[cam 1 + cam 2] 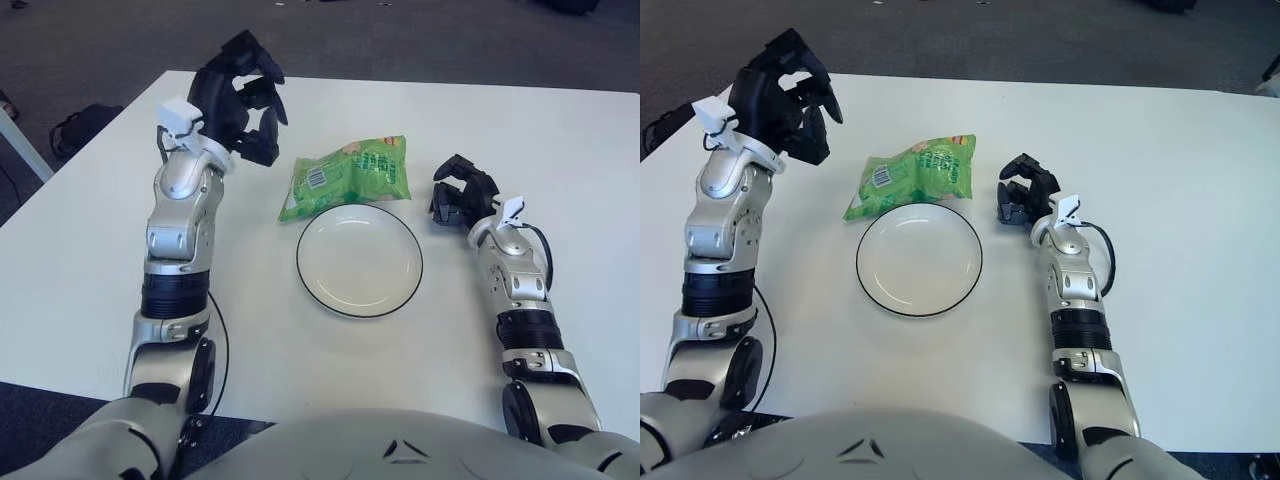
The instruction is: Put the snack into the plate.
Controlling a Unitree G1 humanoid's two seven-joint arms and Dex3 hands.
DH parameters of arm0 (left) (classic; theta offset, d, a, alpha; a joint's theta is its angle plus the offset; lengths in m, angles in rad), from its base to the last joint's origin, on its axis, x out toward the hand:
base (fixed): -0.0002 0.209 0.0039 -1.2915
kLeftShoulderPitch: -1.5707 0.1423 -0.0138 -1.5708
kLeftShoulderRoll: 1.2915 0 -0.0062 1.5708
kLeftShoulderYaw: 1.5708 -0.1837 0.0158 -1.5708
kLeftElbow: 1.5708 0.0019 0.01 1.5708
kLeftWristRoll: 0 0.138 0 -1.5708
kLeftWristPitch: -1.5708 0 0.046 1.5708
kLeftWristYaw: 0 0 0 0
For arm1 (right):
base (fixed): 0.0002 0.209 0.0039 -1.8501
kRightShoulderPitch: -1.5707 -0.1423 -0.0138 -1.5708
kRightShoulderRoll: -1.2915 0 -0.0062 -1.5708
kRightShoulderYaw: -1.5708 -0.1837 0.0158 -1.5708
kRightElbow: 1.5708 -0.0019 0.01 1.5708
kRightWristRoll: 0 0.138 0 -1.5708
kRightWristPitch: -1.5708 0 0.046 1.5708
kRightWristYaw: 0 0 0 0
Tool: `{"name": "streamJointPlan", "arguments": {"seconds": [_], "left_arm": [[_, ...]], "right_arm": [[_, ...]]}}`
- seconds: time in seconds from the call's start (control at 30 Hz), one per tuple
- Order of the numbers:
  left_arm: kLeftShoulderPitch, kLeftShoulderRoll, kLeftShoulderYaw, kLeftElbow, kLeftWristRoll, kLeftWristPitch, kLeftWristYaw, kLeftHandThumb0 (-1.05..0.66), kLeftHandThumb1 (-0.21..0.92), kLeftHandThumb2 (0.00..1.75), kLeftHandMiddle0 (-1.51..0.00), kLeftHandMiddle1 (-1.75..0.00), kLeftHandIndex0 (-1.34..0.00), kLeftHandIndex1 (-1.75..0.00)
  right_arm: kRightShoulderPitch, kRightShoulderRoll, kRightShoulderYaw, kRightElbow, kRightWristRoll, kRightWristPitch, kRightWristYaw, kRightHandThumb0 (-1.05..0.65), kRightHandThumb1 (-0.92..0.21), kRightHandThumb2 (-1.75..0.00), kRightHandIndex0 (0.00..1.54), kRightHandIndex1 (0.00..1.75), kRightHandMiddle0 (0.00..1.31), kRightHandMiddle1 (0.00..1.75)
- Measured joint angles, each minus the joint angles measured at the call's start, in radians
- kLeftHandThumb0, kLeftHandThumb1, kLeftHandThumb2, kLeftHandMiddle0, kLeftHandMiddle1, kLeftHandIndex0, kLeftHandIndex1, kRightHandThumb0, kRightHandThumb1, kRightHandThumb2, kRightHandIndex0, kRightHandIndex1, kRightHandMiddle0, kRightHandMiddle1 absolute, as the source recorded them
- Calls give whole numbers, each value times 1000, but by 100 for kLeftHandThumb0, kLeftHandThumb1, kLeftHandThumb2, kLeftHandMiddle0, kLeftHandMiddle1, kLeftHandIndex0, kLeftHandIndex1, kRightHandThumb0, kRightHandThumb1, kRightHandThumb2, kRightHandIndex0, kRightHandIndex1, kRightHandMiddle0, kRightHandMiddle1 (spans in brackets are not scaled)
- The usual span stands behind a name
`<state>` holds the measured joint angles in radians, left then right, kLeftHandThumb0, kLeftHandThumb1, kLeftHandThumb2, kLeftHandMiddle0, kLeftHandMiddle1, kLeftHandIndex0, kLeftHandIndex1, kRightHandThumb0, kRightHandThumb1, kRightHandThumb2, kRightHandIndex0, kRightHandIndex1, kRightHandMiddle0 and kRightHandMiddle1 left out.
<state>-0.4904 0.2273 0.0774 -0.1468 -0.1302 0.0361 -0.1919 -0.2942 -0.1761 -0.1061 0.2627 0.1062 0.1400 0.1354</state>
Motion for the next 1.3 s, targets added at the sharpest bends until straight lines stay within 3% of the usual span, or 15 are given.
{"name": "streamJointPlan", "arguments": {"seconds": [0.13, 0.3, 0.4, 0.47, 0.53, 0.6, 0.67, 0.73, 0.97, 1.1, 1.3], "left_arm": [[0, 49, -42, 26, 121, -83, 0, 0, -8, 174, -94, -166, -68, -175], [0, 93, -75, 55, 228, -125, 0, 0, -9, 174, -95, -164, -68, -175], [0, 121, -102, 63, 304, -132, 0, -1, -7, 171, -92, -171, -71, -165], [0, 135, -119, 64, 347, -124, -1, -1, 5, 157, -83, -173, -64, -160], [-3, 145, -138, 80, 394, -122, 4, -1, 25, 136, -66, -173, -49, -165], [-7, 155, -159, 115, 442, -133, 14, -1, 47, 108, -55, -166, -35, -167], [-7, 163, -174, 141, 477, -136, 16, -38, 44, 98, -37, -156, -17, -159], [-7, 167, -184, 161, 500, -139, 18, -52, 42, 98, -27, -147, -8, -150], [-18, 158, -225, 223, 568, -178, 53, -76, 50, 83, -10, -107, 0, -114], [-25, 148, -244, 258, 580, -201, 67, -81, 54, 78, -6, -98, 0, -106], [-41, 142, -263, 305, 589, -229, 75, -90, 69, 61, -1, -77, 0, -91]], "right_arm": [[0, 0, 0, 0, 0, 0, 2, -1, -24, -139, 74, 165, 42, 175], [0, -1, 1, 0, 0, 0, 3, -1, -24, -139, 74, 165, 42, 175], [0, -1, 2, 0, 0, 0, 3, -1, -24, -139, 73, 165, 42, 175], [0, -1, 2, -1, 0, 0, 3, -1, -24, -140, 73, 166, 42, 175], [1, -3, 3, -1, 0, 0, 3, -1, -24, -140, 73, 166, 42, 175], [1, -4, 5, -2, 0, 0, 3, -1, -24, -140, 73, 166, 42, 175], [2, -5, 7, -4, -1, 0, 3, -1, -24, -140, 73, 166, 42, 175], [2, -6, 10, -4, -1, 0, 3, -1, -23, -140, 73, 166, 42, 175], [3, -10, 15, -8, -1, 0, 2, -1, -23, -141, 72, 167, 42, 175], [3, -10, 20, -9, -2, 0, 2, -1, -23, -141, 72, 167, 43, 175], [4, -10, 25, -11, -3, 1, 2, -1, -22, -141, 74, 165, 43, 175]]}}
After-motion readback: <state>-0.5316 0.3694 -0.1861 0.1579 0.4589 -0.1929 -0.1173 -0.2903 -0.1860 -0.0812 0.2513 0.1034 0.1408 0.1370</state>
